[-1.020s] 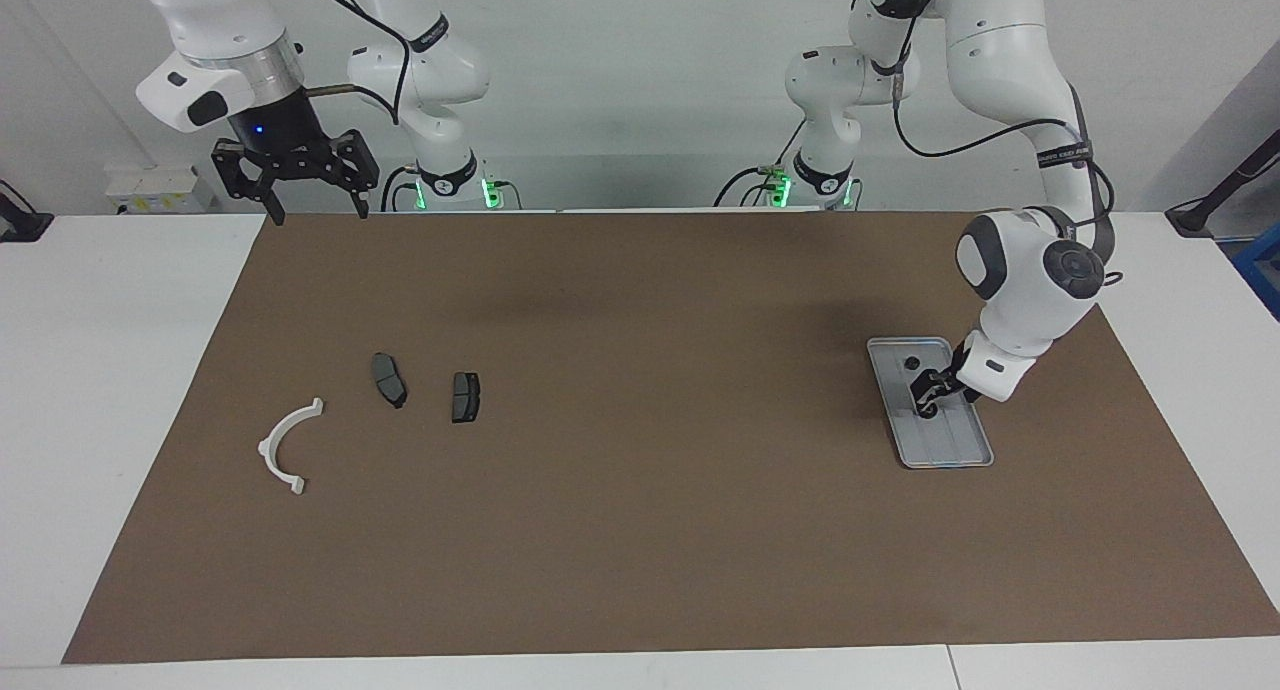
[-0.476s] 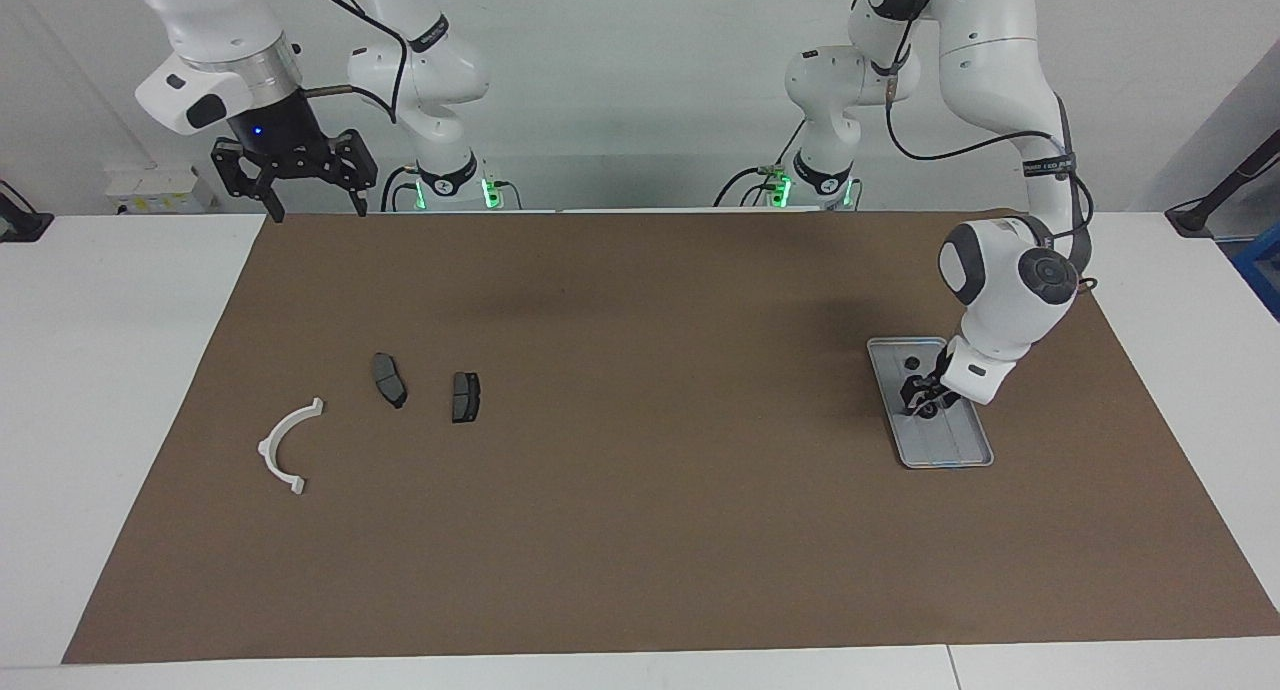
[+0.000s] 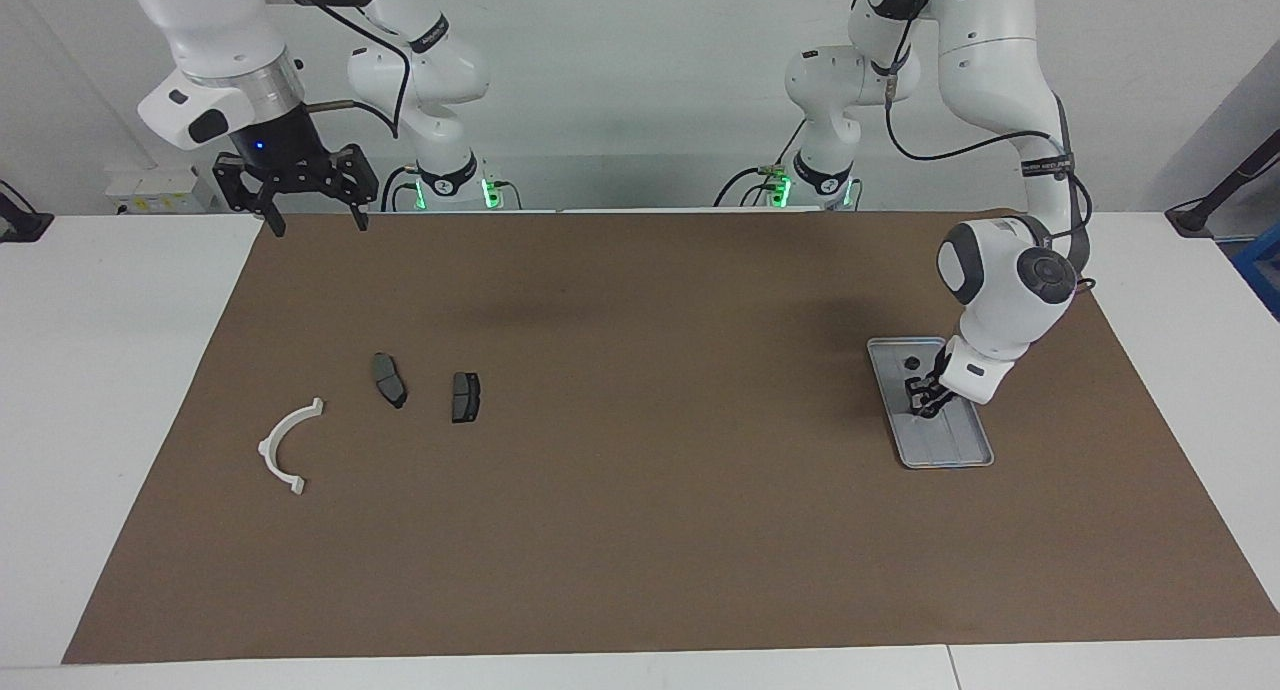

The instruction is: Place bearing gear from tray to pile

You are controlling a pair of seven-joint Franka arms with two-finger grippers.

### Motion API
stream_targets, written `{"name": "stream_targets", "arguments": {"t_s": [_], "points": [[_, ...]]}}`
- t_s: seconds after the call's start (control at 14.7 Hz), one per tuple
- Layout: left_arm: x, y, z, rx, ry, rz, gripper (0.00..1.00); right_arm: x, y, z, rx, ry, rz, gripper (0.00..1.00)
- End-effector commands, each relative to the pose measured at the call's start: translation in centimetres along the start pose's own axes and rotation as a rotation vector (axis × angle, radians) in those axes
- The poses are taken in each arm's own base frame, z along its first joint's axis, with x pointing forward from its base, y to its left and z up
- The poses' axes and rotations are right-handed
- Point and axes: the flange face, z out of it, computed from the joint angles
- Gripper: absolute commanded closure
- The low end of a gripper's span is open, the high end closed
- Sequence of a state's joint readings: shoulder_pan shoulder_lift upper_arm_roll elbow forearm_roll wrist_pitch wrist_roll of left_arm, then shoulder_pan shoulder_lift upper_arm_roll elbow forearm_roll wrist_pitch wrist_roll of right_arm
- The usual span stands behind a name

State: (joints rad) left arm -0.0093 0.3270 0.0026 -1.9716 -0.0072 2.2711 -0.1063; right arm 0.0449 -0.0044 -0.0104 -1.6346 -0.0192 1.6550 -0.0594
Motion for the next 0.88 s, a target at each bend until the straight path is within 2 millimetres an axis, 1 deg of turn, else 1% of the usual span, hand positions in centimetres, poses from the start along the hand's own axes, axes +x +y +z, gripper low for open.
{"name": "stream_targets", "arguments": {"t_s": [0.0,0.07,0.14,0.2,0.27,0.34,0.48,0.54,0.61,0.68,0.75,0.82], "points": [[1.4,4.6,-4.4,-0.020,-0.052,-0.046,1.00,1.8,0.1,2.7,0.023,0.002,0.026,0.00],[1.7,7.3,-6.2,-0.019,-0.052,-0.123,1.00,2.3,0.1,3.4,0.023,0.004,0.024,0.00],[1.1,10.9,-7.0,-0.016,-0.047,-0.190,1.00,2.2,0.2,3.5,0.023,0.001,0.026,0.00],[0.0,14.9,-7.3,-0.014,-0.039,-0.230,1.00,2.2,0.1,3.5,0.023,0.001,0.024,0.00],[-1.4,18.9,-7.4,-0.014,-0.031,-0.269,1.00,2.2,0.4,3.5,0.023,-0.001,0.026,0.00],[-2.6,21.9,-7.4,-0.016,-0.018,-0.298,1.00,2.2,0.4,3.5,0.023,-0.002,0.024,0.00],[-5.3,27.2,-6.5,-0.027,0.004,-0.299,1.00,2.2,0.4,3.4,0.023,-0.001,0.024,0.00],[-6.4,28.9,-5.7,-0.034,0.013,-0.297,1.00,2.2,0.4,3.4,0.023,-0.001,0.024,0.00],[-6.9,30.1,-4.9,-0.052,0.033,-0.294,1.00,2.2,0.5,3.4,0.023,0.001,0.024,0.00],[-7.4,31.6,-3.0,-0.052,0.032,-0.288,1.00,2.2,0.5,3.4,0.023,-0.001,0.024,0.00],[-7.8,32.5,-2.1,-0.055,0.036,-0.294,1.00,2.2,0.6,3.4,0.023,-0.001,0.026,0.00],[-8.3,32.7,-1.4,-0.056,0.038,-0.297,1.00,2.2,0.5,3.4,0.023,0.001,0.024,0.00]]}}
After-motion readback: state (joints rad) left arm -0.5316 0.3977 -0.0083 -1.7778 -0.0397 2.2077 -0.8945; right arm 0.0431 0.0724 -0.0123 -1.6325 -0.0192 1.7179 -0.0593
